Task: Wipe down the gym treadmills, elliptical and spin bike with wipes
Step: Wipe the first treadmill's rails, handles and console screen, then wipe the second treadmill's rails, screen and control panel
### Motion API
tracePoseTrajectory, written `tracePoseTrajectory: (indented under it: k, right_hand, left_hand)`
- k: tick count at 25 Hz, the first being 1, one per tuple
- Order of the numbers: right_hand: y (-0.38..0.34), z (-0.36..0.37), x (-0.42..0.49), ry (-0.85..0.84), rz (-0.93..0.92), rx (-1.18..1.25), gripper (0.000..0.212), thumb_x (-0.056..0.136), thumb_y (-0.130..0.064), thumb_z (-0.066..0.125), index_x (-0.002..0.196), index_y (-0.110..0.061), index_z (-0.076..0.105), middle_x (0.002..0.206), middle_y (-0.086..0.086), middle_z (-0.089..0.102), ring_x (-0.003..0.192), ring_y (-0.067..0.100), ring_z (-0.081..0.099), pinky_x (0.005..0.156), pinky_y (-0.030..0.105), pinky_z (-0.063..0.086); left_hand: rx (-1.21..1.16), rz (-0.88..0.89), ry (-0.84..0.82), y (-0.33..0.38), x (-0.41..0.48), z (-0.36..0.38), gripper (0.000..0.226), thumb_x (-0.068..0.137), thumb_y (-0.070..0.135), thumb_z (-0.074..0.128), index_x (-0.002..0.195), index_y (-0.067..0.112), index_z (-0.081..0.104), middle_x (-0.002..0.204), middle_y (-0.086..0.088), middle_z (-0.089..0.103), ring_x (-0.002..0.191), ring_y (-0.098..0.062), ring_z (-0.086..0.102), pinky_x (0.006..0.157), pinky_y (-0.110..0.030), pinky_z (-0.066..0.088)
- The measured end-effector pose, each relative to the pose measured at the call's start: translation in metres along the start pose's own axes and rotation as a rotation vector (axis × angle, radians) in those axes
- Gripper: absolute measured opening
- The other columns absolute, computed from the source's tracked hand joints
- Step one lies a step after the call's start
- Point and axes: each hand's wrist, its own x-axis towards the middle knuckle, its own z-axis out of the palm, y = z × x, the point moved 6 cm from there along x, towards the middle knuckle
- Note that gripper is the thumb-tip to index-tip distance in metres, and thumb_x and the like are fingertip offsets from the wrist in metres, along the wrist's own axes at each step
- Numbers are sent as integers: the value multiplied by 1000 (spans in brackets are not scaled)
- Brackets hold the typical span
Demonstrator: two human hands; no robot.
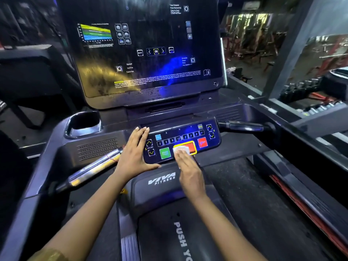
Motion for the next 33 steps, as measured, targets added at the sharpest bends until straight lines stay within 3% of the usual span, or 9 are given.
tracePoseTrajectory:
  k: [4, 6, 11, 17, 19, 23, 27, 30, 33]
  right_hand:
    - [-20, -8, -8, -24, 54, 196, 50, 76, 8, 41, 119, -4, 63, 121, 7, 63, 116, 16, 57, 106, 12, 30]
    - [-11, -28, -12, 37, 167, 291, 56, 73, 4, 31, 117, -5, 65, 120, 5, 64, 114, 10, 57, 105, 15, 34]
    - [20, -80, -26, 141, 483, 375, 51, 75, 20, 40, 109, -4, 68, 111, -6, 63, 97, -8, 56, 82, -3, 37]
    - [65, -105, -81, 246, 840, 577, 28, 86, -1, 60, 107, -16, 70, 108, -10, 68, 91, -9, 60, 82, 14, 47]
    - [77, -124, -101, 284, 871, 507, 21, 85, -9, 65, 101, -20, 74, 106, -12, 69, 84, -8, 62, 74, 14, 46]
    - [103, -177, -148, 339, 979, 322, 23, 82, -19, 68, 78, -41, 73, 97, -18, 71, 82, 9, 67, 77, 33, 55]
    - [107, -232, -190, 379, 1016, 116, 19, 83, -11, 64, 84, -25, 76, 96, -6, 73, 75, 15, 66, 61, 19, 46]
    - [109, -277, -234, 419, 1053, 21, 17, 85, -11, 64, 94, -18, 76, 96, 0, 73, 70, 10, 62, 53, 10, 40]
    - [110, -329, -288, 412, 1101, -89, 17, 86, -8, 62, 93, -13, 76, 91, 4, 74, 74, 8, 65, 53, 4, 37]
  left_hand:
    - [-34, 26, -17, 1, -2, -1, 120, 60, 79, 52, 149, 3, 25, 153, -13, 28, 145, -30, 14, 115, -44, 19]
    - [-66, 31, -26, 2, -3, -2, 117, 62, 79, 47, 150, 7, 22, 157, -12, 20, 147, -29, 7, 117, -45, 10]
    - [-170, 78, 64, 33, -20, -8, 86, 81, 61, 40, 148, 9, 29, 155, -10, 27, 144, -25, 17, 117, -45, 10]
    - [-371, 340, -26, 116, -27, 19, 65, 88, 47, 45, 146, 18, 33, 148, -4, 38, 140, -19, 29, 117, -43, 17]
    - [-410, 405, -89, 141, -27, 35, 64, 89, 47, 45, 144, 15, 39, 147, -5, 41, 139, -18, 30, 116, -40, 17]
    - [-487, 471, -296, 198, -26, 72, 69, 86, 56, 38, 144, 16, 39, 146, -3, 41, 137, -18, 35, 116, -45, 24]
    - [-479, 540, -534, 259, -36, 108, 77, 83, 64, 33, 144, 18, 38, 147, -1, 41, 136, -16, 37, 115, -43, 25]
    - [-464, 631, -650, 318, -57, 124, 56, 96, 43, 48, 145, 19, 36, 149, 1, 37, 136, -14, 36, 115, -36, 26]
    - [-434, 744, -732, 391, -90, 128, 53, 98, 40, 46, 147, 22, 33, 150, 4, 33, 135, -16, 37, 110, -31, 32]
